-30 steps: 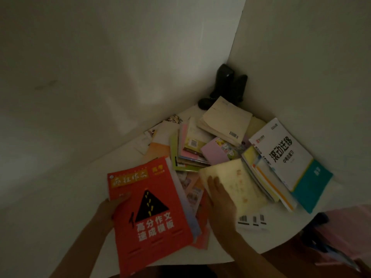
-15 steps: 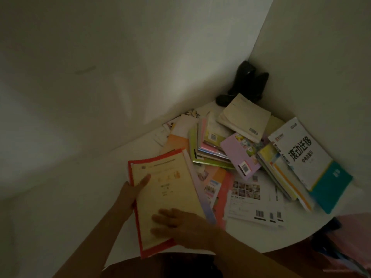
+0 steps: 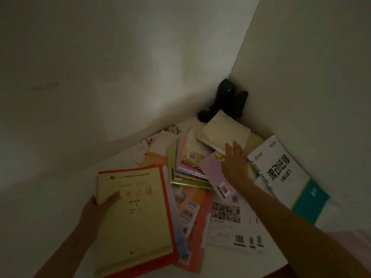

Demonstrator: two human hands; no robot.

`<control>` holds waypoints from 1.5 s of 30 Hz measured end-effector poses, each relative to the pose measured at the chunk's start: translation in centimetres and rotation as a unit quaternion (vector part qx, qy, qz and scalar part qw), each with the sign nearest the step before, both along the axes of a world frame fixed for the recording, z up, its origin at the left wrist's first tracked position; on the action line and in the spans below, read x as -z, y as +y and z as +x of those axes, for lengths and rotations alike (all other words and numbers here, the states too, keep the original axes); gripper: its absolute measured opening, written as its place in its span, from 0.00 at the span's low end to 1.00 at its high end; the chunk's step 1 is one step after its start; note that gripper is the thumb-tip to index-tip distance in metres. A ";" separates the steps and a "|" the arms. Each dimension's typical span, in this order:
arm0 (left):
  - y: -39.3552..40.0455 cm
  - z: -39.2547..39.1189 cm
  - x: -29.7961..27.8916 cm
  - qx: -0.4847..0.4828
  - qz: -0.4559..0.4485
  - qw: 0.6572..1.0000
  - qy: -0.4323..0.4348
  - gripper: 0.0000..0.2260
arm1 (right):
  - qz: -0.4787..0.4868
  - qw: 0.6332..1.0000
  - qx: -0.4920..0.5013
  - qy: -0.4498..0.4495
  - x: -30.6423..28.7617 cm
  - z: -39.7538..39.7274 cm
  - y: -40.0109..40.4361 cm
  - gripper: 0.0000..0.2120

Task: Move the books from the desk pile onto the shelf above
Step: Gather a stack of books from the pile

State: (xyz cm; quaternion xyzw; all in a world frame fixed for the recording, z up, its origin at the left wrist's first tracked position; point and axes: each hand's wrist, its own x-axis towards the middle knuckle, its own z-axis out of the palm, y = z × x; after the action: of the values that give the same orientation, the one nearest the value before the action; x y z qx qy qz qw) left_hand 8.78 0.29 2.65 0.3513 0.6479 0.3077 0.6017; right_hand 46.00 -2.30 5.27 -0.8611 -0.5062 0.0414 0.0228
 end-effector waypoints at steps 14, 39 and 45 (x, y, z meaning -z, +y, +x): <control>0.5 0.1 -0.4 -0.022 -0.026 0.999 -0.004 0.07 | 0.201 0.974 -0.100 0.032 -9.1 -1.1 3.0 0.13; -2.1 -1.8 2.3 -0.038 -0.061 0.991 -0.111 0.08 | 0.053 0.906 0.140 0.397 1.4 -19.4 -10.1 0.04; -4.2 -2.8 -0.1 -0.001 0.039 0.986 -0.165 0.15 | 0.013 0.790 0.057 0.611 1.8 -18.0 -4.8 0.31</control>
State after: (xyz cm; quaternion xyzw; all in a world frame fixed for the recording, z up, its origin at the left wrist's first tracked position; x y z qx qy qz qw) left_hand 5.95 -3.93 2.76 0.3187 0.5274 0.3869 0.6860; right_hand 28.02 -7.13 3.46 -0.6832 -0.3372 0.5508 0.3407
